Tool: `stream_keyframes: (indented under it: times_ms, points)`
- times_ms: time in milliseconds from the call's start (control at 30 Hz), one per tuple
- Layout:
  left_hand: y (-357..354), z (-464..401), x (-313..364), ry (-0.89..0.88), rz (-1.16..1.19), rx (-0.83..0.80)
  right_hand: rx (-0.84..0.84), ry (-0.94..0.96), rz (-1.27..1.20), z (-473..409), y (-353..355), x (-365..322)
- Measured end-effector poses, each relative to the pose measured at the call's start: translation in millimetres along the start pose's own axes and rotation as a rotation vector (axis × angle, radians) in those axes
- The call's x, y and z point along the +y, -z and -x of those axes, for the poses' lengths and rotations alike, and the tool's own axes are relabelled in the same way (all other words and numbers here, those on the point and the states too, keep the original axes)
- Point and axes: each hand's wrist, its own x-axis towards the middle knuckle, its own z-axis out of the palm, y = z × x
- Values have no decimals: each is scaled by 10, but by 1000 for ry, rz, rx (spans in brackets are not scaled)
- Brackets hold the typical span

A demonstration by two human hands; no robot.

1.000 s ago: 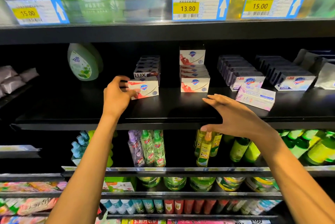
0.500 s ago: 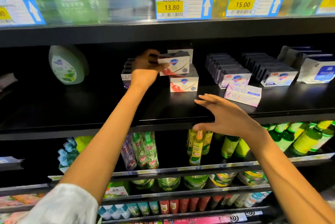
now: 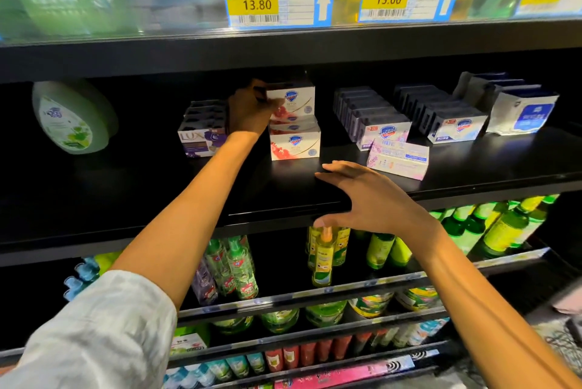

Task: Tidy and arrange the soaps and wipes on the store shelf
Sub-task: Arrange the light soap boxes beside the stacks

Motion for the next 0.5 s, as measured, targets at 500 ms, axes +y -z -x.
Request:
stream_keyframes:
  times_ms: [500]
  points:
    - [49,154,-25,-61,-139,46,311,70,-389,168,38,25]
